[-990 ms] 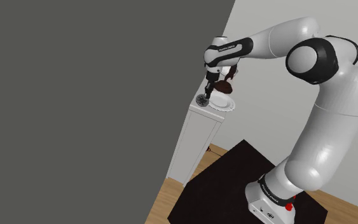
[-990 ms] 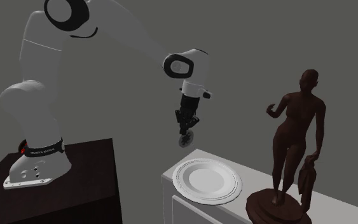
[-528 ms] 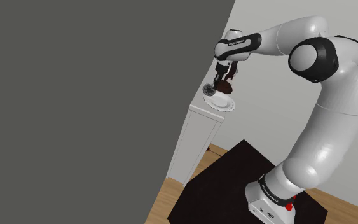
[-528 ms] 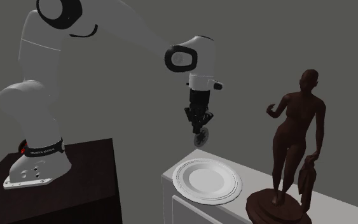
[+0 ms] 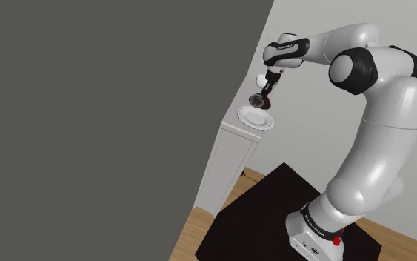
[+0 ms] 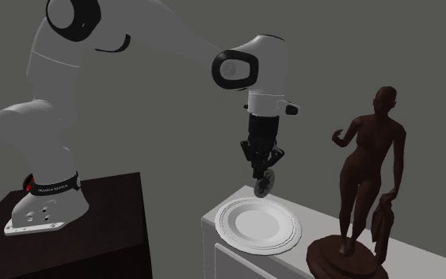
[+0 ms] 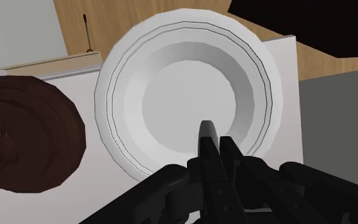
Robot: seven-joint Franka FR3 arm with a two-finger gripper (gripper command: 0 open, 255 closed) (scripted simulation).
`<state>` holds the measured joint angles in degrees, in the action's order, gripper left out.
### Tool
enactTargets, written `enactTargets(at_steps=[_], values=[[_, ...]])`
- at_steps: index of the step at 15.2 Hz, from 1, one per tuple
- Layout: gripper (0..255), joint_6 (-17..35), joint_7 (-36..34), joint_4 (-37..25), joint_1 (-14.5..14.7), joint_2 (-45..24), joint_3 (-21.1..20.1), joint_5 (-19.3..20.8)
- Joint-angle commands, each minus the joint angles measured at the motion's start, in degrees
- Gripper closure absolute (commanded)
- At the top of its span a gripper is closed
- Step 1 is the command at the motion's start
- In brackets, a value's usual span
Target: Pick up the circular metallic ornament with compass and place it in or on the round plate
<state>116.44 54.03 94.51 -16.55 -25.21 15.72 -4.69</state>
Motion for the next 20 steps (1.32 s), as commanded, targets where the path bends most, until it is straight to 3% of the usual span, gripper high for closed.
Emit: enactTargets(at_steps=[1, 16, 20], values=[[255, 0.1, 1.4, -0.6, -1.0, -0.7, 0.3, -0.3], [255, 9.1, 2.1, 3.1, -1.6, -6.2, -0.7, -1.9], [255, 9.4, 2.1, 3.2, -1.6, -6.4, -0.7, -1.9]])
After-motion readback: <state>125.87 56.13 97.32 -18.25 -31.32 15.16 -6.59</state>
